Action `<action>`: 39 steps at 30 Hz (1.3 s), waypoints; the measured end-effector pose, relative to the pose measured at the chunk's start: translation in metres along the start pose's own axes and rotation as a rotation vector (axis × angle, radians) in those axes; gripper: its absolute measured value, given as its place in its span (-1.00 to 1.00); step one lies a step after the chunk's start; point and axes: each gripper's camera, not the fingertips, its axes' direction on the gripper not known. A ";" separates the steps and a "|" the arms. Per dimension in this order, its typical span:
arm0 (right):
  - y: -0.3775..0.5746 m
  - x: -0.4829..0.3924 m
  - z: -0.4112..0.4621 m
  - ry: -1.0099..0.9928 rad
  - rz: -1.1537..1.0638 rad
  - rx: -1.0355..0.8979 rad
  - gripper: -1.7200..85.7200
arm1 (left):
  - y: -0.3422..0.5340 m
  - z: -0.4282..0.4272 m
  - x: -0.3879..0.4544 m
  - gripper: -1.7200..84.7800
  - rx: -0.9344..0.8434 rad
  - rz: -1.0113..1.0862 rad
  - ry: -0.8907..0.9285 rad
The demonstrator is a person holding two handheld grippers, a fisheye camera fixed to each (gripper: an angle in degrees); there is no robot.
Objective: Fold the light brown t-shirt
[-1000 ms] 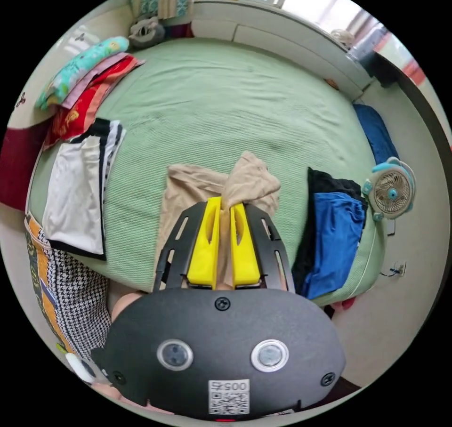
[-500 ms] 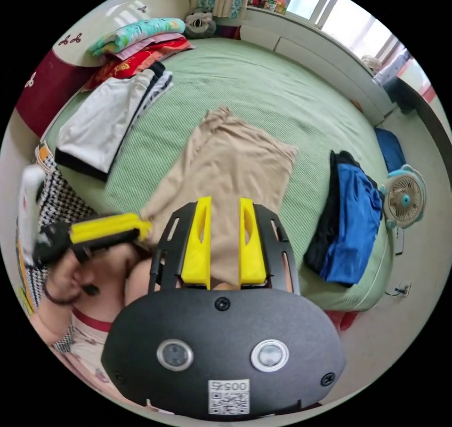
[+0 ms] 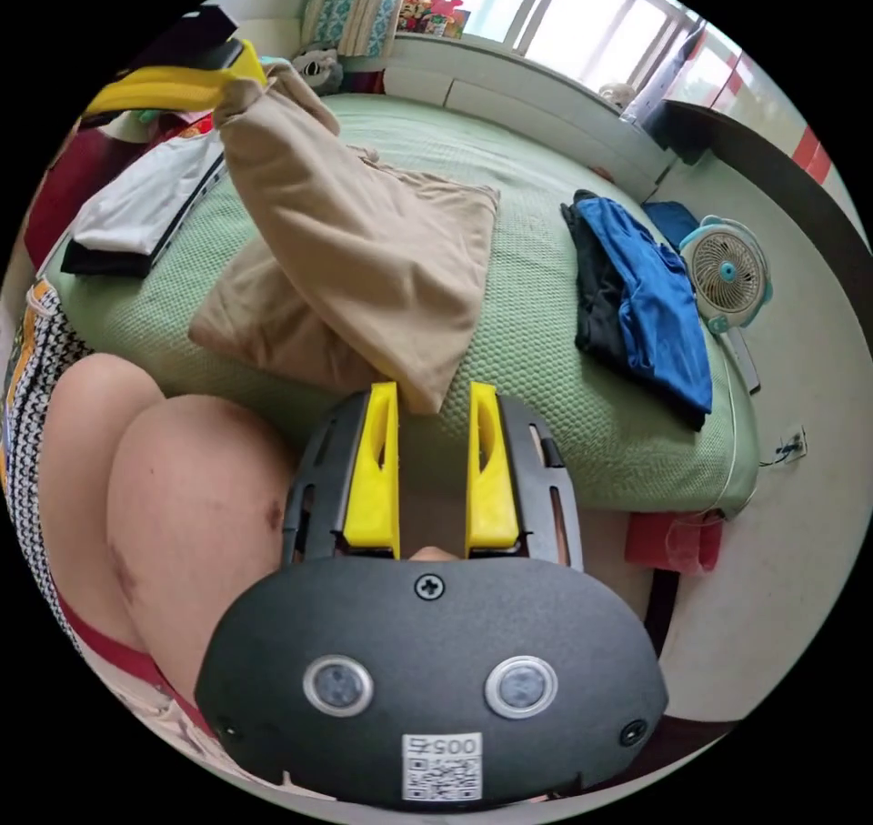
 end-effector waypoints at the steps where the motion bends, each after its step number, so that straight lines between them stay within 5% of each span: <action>1: -0.001 -0.001 -0.003 -0.008 0.014 0.013 -0.80 | 0.001 0.000 0.001 -0.85 0.001 -0.002 -0.011; 16: 0.041 0.029 0.028 -0.047 0.120 -0.148 -0.99 | 0.068 0.094 -0.070 -0.95 -0.195 -0.212 -0.149; 26: 0.018 0.050 0.001 -0.233 0.131 0.005 -0.98 | 0.074 0.070 -0.052 -0.98 -0.075 -0.070 -0.141; 39: -0.010 0.040 0.044 -0.233 0.063 -0.120 -0.92 | 0.072 0.152 -0.064 -0.97 -0.209 0.025 -0.193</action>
